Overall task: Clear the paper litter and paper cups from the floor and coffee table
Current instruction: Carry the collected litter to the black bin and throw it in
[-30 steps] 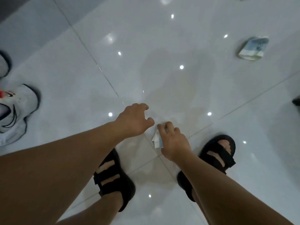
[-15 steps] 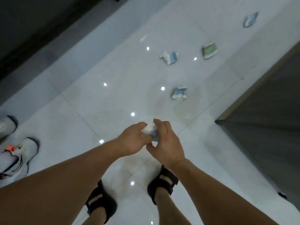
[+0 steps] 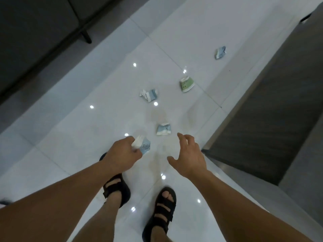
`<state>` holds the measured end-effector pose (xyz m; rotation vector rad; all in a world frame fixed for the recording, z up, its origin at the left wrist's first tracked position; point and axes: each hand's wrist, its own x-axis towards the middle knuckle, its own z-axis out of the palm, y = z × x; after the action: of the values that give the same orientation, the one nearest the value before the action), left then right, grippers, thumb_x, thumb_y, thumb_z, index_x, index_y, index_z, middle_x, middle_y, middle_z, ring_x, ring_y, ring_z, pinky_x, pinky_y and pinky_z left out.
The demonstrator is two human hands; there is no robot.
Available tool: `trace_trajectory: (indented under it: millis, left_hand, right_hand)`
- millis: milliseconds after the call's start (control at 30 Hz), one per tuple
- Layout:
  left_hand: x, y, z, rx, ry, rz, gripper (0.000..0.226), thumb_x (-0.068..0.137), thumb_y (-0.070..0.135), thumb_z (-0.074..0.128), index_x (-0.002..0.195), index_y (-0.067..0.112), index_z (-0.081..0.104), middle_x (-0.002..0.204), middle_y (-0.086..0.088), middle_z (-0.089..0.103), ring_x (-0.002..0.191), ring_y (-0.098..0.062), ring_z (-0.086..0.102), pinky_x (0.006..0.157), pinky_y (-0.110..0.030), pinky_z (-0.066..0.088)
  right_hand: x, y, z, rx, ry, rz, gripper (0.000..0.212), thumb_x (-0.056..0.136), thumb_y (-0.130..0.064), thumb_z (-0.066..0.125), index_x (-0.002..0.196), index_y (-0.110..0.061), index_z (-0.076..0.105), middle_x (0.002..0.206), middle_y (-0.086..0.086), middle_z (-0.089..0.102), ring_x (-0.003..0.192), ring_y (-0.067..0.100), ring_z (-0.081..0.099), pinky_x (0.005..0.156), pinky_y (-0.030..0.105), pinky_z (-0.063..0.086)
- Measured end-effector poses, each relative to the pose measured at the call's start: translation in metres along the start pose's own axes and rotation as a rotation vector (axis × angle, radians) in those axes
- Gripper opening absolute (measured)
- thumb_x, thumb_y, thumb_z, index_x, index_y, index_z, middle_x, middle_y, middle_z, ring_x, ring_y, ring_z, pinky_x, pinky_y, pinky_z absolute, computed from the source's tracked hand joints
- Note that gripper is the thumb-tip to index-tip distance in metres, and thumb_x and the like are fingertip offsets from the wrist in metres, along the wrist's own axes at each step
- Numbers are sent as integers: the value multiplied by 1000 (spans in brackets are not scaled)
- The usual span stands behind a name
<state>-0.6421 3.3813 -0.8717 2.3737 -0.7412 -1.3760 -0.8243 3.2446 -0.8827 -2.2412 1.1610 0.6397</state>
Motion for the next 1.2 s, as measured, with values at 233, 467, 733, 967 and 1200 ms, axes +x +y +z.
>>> trace_trajectory:
  millis: [233, 467, 733, 967, 1200]
  left_hand:
    - [111, -19, -10, 117, 70, 64, 25, 86, 29, 58, 74, 17, 39, 68, 0, 50, 65, -23, 50, 50, -27, 34]
    - [222, -47, 32, 166, 82, 126, 24, 84, 33, 61, 71, 26, 43, 68, 9, 50, 62, -11, 49, 50, -26, 30]
    - [215, -31, 30, 240, 17, 98, 17, 83, 28, 62, 83, 17, 48, 74, 4, 49, 68, -19, 51, 50, -26, 32]
    - [106, 96, -61, 250, 4, 212, 18, 85, 23, 58, 99, 16, 49, 84, -3, 57, 77, -27, 55, 61, -30, 38]
    - [-51, 245, -165, 411, -51, 370, 17, 89, 22, 55, 79, 18, 42, 88, -5, 52, 78, -23, 51, 61, -27, 35]
  right_hand:
    - [106, -11, 53, 21, 2, 102, 85, 83, -52, 63, 150, -26, 18, 151, 3, 21, 125, 29, 38, 89, 39, 46]
    - [214, 10, 133, -20, -52, 170, 83, 82, -58, 62, 146, -30, 18, 146, 6, 19, 119, 34, 41, 85, 44, 47]
    - [200, 5, 120, 40, -52, 138, 58, 82, -42, 61, 130, -16, 42, 126, 6, 38, 110, 28, 44, 75, 36, 40]
    - [92, -27, -41, 20, 40, 74, 62, 84, -46, 58, 135, -18, 38, 129, 5, 40, 112, 28, 45, 75, 37, 42]
    - [-76, -56, -227, 63, 146, 204, 65, 85, -49, 56, 140, -23, 34, 134, 4, 39, 114, 27, 47, 82, 40, 47]
